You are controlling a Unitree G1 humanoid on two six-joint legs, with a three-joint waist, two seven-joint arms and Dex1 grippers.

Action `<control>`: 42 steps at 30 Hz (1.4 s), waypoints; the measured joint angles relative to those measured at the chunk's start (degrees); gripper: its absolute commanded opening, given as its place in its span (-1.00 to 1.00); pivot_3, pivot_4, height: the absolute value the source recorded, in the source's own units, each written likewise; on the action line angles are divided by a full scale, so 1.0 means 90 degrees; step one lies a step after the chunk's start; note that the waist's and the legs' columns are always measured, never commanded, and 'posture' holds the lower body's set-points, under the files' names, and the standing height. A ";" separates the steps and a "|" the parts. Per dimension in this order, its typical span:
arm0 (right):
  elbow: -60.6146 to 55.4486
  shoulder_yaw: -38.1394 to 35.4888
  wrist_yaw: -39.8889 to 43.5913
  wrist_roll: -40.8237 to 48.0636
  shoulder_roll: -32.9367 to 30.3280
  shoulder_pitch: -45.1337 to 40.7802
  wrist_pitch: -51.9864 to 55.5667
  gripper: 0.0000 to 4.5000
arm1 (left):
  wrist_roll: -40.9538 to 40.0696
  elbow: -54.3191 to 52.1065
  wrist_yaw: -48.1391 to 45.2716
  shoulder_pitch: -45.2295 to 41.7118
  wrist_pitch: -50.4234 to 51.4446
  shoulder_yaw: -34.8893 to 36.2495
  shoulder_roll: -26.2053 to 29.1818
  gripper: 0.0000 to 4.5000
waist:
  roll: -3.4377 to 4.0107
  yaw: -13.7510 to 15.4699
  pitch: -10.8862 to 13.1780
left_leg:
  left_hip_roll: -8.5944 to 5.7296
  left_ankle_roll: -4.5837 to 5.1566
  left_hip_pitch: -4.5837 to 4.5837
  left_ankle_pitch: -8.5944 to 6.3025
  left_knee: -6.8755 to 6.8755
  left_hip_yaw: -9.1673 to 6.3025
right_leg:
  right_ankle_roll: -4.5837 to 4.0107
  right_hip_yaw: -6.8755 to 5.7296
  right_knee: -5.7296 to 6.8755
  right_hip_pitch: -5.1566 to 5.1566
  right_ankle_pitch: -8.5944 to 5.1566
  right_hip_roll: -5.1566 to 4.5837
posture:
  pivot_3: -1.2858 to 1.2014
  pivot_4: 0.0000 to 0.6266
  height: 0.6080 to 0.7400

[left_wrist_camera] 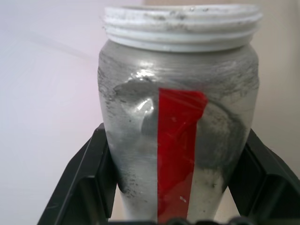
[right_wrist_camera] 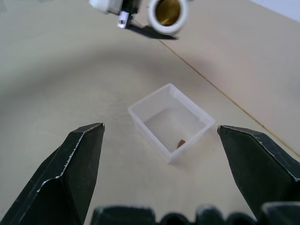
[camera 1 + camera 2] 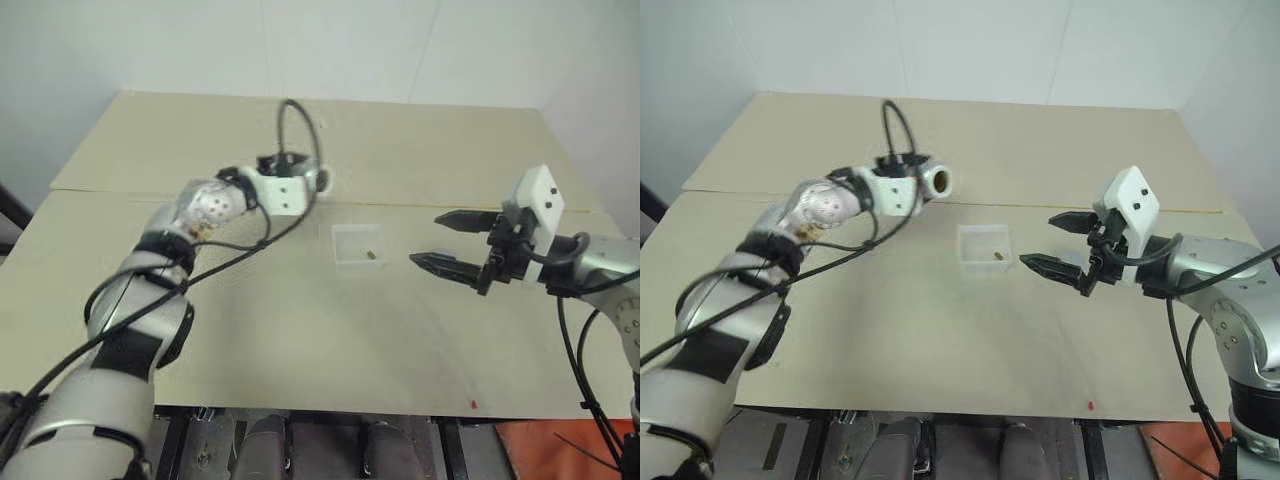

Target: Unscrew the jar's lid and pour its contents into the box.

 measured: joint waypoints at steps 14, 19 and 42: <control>0.0484 0.0301 0.0253 -0.0343 -0.0102 -0.0055 -0.0115 0.99 | -0.3443 -0.5755 -0.0786 0.3777 0.5588 0.1947 -0.0309 0.23 | 0.0007 0.0041 -0.0004 | -0.0004 0.0004 0.0016 -0.0002 0.0013 -0.0064 | 0.0000 -0.0002 0.0003 0.0033 0.0001 0.0000 | 0.03 -0.52 1.00; 0.0530 0.0301 0.0278 -0.0363 -0.0140 -0.0059 -0.0115 0.99 | -0.3548 -0.6067 -0.0179 0.4068 0.5685 0.2125 -0.0950 0.23 | 0.0007 0.0039 -0.0004 | -0.0005 0.0005 0.0016 -0.0003 0.0013 -0.0068 | -0.0001 -0.0002 0.0001 0.0034 0.0001 0.0000 | 0.03 -0.52 1.00; 0.0179 0.0266 0.0048 -0.0296 -0.0095 0.0184 -0.0115 1.00 | -0.2649 -0.4998 0.0423 0.4103 0.4438 0.1933 -0.1444 0.98 | 0.0007 0.0026 -0.0004 | -0.0005 0.0006 0.0018 -0.0004 0.0012 -0.0067 | -0.0001 -0.0003 -0.0003 0.0035 0.0001 0.0000 | 0.03 -0.52 1.00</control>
